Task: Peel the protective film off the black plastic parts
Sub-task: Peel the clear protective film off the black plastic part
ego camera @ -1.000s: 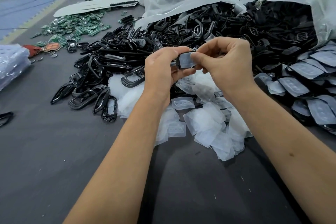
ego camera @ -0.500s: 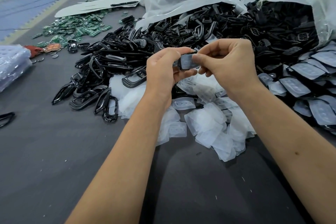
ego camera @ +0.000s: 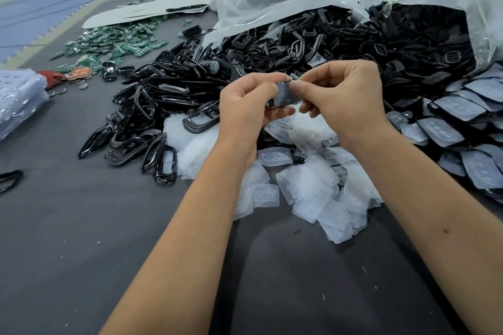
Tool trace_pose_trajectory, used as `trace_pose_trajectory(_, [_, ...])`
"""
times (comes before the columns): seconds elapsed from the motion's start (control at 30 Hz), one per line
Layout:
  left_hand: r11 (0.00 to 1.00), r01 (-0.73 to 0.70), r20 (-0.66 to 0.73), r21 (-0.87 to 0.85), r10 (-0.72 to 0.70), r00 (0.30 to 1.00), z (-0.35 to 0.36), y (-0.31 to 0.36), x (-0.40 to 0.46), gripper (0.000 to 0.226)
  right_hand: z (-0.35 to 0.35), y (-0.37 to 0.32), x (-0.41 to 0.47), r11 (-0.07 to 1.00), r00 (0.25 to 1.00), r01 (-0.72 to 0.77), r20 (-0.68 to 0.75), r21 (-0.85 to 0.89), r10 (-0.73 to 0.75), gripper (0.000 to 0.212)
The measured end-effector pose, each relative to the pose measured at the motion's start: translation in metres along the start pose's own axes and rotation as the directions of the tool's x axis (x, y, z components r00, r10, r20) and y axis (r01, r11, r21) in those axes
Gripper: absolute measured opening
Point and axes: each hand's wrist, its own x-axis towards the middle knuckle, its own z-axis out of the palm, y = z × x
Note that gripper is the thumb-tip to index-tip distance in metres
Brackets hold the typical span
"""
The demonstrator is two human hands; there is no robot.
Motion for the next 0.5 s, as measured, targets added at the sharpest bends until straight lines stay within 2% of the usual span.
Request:
trace_pose_trajectory(0.23, [0.997, -0.040, -0.008, 0.065, 0.040, 0.999, 0.0015, -0.0015, -0.0027, 0.021, 0.0010, 0.0016, 0.0002, 0.998, 0.998, -0.051, -0.040, 0.030, 0.052, 0.014])
trace_pose_trajectory(0.5, [0.998, -0.036, -0.002, 0.048, 0.037, 0.999, 0.0010, -0.0005, -0.0028, 0.022, 0.0012, 0.0015, -0.0001, 0.998, 0.997, -0.060, -0.042, 0.034, 0.062, 0.017])
